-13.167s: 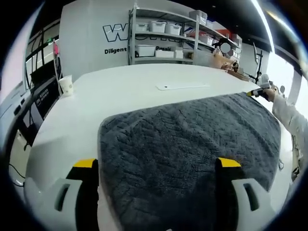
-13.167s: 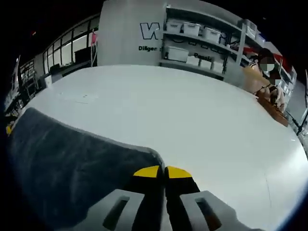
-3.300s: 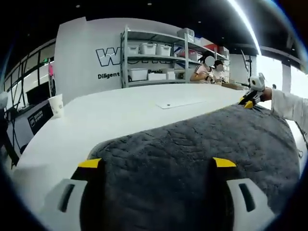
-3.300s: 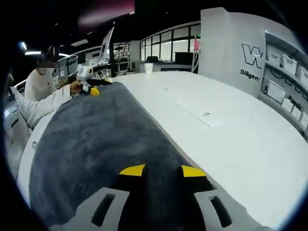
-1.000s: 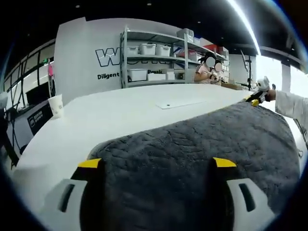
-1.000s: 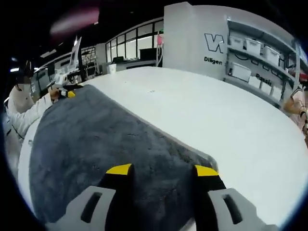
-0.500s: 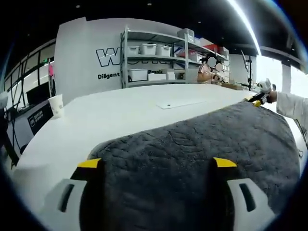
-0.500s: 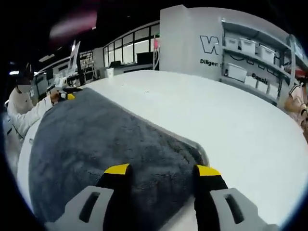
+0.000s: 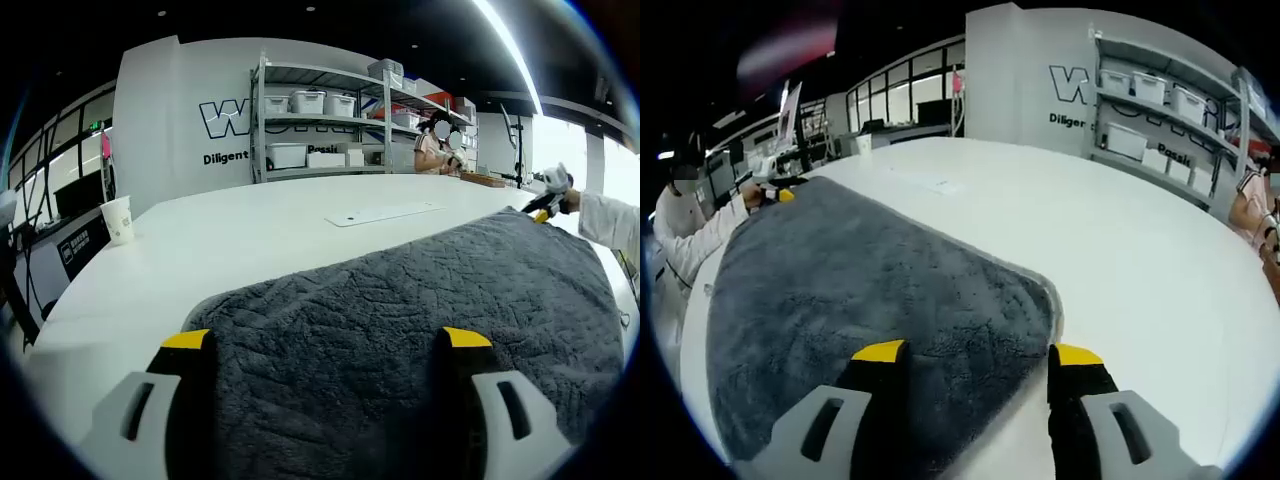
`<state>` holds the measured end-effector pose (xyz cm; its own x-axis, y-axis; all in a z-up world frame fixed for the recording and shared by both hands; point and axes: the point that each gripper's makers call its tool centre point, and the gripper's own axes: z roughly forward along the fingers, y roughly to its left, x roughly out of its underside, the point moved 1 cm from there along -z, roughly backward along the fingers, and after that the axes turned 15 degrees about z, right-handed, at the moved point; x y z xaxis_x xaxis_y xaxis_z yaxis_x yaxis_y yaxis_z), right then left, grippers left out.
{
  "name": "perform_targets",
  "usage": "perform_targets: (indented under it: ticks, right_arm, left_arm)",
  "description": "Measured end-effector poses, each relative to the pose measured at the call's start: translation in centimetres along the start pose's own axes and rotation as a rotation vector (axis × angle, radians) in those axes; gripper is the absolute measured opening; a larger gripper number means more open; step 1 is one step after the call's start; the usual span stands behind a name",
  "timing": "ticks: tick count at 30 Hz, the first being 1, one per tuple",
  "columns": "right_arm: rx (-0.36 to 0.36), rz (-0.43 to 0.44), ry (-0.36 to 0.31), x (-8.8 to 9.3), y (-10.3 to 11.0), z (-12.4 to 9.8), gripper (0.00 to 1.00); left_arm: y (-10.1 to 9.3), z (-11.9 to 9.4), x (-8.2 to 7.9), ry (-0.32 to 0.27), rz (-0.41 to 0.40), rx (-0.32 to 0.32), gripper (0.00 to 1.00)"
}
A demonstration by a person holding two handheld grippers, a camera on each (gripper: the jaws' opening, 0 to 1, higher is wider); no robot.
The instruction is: Open the folded towel by lifting each exposed corner and separating the folded layers until the towel lies flat within the target outline without major curled edges
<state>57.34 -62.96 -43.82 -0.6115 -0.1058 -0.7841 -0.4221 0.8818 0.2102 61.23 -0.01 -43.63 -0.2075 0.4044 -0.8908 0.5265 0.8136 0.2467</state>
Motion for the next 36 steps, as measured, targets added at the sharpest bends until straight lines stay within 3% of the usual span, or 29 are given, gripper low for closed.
perform_targets:
  ticks: [8, 13, 19, 22, 27, 29, 32, 36]
  right_arm:
    - [0.014, -0.012, 0.006, -0.3, 0.0, 0.2, 0.54]
    - [0.027, -0.021, 0.008, -0.5, 0.7, -0.3, 0.6]
    - [0.028, -0.031, 0.002, -0.6, 1.4, -0.8, 0.66]
    - [-0.017, -0.023, -0.034, -1.3, 2.4, -1.1, 0.68]
    - [-0.053, -0.073, -0.006, -0.8, 4.7, -0.9, 0.71]
    - [-0.068, -0.092, 0.006, -0.5, 5.6, -0.8, 0.74]
    - [-0.084, -0.113, 0.013, -0.1, 6.7, -0.8, 0.76]
    - [-0.119, -0.123, 0.0, 0.4, 8.3, -1.1, 0.77]
  left_arm:
    - [0.0, 0.0, 0.0, 0.0, 0.0, 0.0, 0.9]
    - [0.0, 0.0, -0.1, 0.009, 0.001, 0.002, 0.9]
    - [0.9, -0.8, 0.0, 0.032, 0.019, -0.028, 0.99]
    - [0.9, -1.5, -0.2, 0.046, 0.026, -0.035, 0.98]
    - [-0.6, -2.1, -1.1, 0.037, 0.018, 0.011, 0.99]
    - [-2.1, -2.7, -1.2, 0.062, 0.031, 0.05, 0.99]
    - [-3.3, -3.4, -1.1, 0.089, 0.068, 0.067, 0.99]
    - [-4.1, -4.0, -1.6, 0.091, 0.053, 0.075, 0.99]
